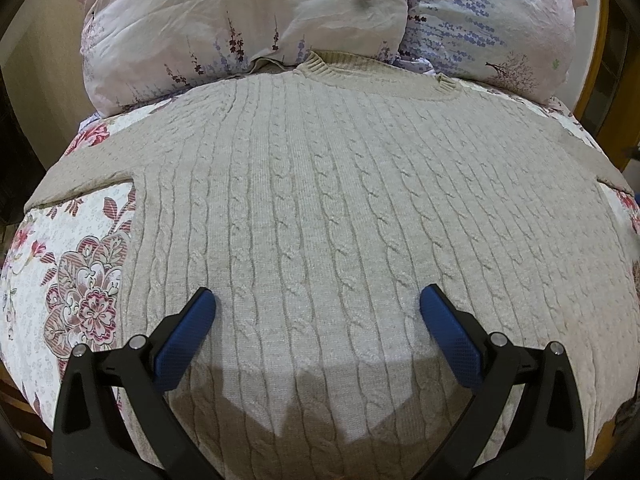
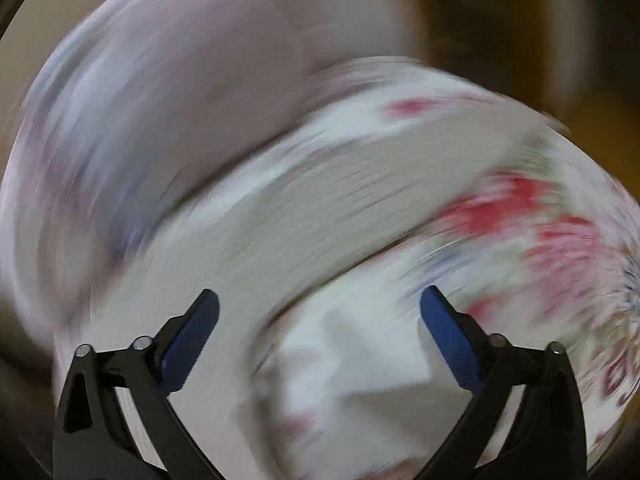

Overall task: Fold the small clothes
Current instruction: 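Grasp a sleeve of the beige sweater with the right gripper and fold it across the body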

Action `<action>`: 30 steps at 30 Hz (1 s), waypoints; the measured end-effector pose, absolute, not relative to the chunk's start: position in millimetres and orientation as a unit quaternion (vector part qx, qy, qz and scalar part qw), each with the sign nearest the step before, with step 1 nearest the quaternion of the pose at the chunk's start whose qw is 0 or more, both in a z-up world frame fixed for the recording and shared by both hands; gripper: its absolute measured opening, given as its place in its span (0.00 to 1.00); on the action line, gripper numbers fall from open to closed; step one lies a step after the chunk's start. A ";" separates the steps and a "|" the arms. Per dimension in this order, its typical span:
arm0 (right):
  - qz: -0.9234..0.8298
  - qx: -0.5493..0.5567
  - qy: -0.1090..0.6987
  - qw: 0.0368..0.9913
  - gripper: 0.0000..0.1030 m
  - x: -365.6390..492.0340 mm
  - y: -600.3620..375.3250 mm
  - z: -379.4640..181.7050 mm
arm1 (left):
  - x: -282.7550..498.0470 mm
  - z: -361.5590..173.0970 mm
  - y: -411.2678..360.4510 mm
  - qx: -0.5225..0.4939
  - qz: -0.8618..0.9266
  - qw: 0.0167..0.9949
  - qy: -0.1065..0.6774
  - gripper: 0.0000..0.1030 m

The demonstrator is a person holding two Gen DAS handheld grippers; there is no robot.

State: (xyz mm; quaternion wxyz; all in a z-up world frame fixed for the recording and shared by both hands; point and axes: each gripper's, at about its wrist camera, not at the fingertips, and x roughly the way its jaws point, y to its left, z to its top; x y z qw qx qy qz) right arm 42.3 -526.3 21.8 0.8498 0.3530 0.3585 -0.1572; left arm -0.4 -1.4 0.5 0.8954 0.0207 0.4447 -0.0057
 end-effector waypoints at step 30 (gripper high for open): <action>0.211 0.185 0.436 0.855 0.17 109.8 -203.9 33.5 | 64.6 38.4 302.3 -0.320 0.195 0.857 0.354 0.82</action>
